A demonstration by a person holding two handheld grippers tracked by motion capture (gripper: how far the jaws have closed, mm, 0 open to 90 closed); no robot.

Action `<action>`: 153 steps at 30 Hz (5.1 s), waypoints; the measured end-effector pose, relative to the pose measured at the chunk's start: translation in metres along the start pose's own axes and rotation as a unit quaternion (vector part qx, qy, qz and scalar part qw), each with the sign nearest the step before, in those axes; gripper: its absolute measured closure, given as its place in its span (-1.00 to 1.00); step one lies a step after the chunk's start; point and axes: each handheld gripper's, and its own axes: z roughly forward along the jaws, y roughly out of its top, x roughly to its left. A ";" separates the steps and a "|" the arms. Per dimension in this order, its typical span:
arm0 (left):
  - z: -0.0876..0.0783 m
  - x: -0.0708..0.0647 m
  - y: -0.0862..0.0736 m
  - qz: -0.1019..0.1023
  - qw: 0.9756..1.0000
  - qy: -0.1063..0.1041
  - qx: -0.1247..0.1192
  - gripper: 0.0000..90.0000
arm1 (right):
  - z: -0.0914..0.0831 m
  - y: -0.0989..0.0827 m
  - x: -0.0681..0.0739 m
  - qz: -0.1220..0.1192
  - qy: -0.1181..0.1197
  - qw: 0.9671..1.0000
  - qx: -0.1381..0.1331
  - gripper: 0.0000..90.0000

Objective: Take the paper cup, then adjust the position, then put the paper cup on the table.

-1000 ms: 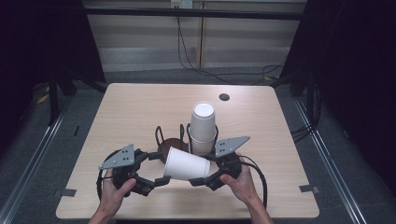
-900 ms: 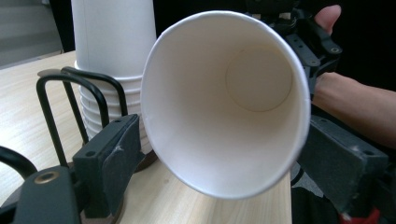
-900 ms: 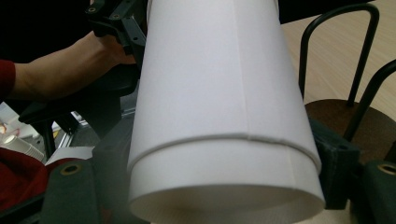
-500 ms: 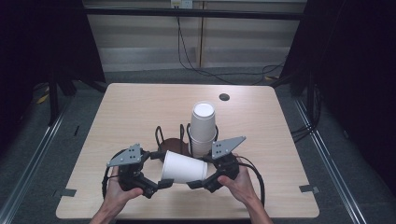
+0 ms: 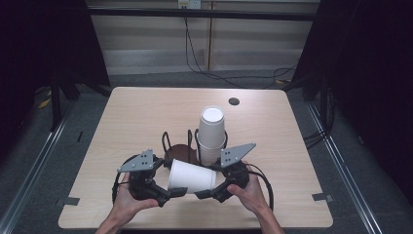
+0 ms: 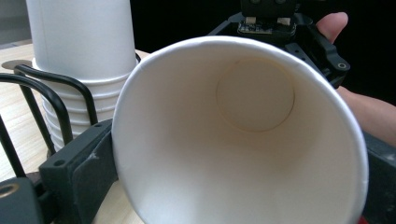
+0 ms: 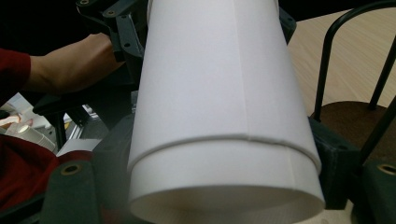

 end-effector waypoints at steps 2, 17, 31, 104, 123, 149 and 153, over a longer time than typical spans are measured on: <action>0.000 0.000 0.000 0.002 1.000 -0.004 -0.001 -0.91 | 0.000 0.000 0.001 -0.003 0.001 1.000 -0.001 -0.45; -0.005 0.004 0.002 0.004 1.000 -0.029 -0.008 -0.71 | 0.004 -0.002 -0.002 -0.003 0.005 1.000 -0.007 -0.50; -0.010 -0.001 0.007 0.022 1.000 0.003 0.016 -0.68 | 0.004 -0.004 0.001 -0.009 -0.031 0.999 -0.012 -0.69; -0.135 0.053 0.012 -0.047 0.957 0.232 0.169 -0.71 | -0.039 -0.041 0.002 0.035 -0.234 0.969 -0.076 -0.69; -0.120 0.090 0.033 -0.054 0.926 0.265 0.264 -0.75 | -0.040 -0.042 0.004 0.030 -0.238 0.968 -0.075 -0.69; -0.071 0.109 0.049 -0.010 0.877 0.257 0.407 -0.80 | -0.041 -0.041 0.004 0.028 -0.240 0.968 -0.074 -0.69; -0.066 0.111 0.047 -0.011 0.879 0.247 0.408 -0.80 | -0.040 -0.041 0.004 0.029 -0.237 0.968 -0.072 -0.69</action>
